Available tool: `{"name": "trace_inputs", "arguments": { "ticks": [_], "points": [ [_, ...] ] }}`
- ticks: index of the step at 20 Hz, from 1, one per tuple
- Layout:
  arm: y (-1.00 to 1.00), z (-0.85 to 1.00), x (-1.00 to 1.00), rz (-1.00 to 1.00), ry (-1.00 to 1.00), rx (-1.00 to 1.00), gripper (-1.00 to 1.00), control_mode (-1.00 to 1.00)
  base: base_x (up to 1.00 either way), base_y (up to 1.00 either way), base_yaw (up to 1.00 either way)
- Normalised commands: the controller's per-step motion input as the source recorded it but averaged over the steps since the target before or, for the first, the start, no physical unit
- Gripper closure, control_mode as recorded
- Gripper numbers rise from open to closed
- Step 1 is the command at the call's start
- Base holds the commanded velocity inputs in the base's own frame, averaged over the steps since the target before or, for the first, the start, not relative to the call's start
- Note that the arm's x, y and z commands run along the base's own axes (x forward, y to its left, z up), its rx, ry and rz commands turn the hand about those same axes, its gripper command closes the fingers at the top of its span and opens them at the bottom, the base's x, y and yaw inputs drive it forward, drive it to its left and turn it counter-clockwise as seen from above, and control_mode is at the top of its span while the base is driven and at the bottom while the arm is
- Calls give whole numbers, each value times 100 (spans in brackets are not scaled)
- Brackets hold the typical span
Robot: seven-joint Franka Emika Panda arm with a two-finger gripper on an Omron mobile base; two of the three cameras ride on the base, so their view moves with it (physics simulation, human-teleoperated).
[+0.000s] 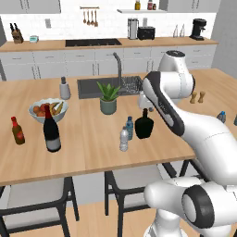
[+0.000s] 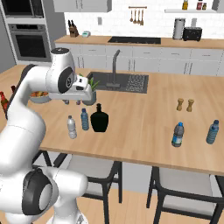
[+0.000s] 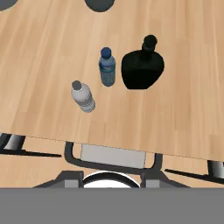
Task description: Move the plastic bottles in the middle to the plastics group, and the glass bottles in the middle to the glass group.
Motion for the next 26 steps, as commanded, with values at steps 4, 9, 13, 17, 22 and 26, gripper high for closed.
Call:
{"name": "trace_inputs", "arguments": {
  "ticks": [4, 9, 13, 17, 22, 26],
  "points": [
    [0, -14, 0, 0, 11, 0, -100, -100, 0, 0, 0],
    [-18, -47, 4, 0, 9, 1, -100, -100, 0, 0, 0],
    [-48, -23, 43, 0, -6, 0, -100, -100, 0, 0, 0],
    [-38, 0, 71, 1, -7, -1, -100, -100, 0, 0, 0],
    [8, -1, 66, 0, -9, -3, -100, -100, 0, 0, 0],
    [20, 0, 48, 0, -2, -1, -100, -100, 0, 0, 0]
  ]
}}
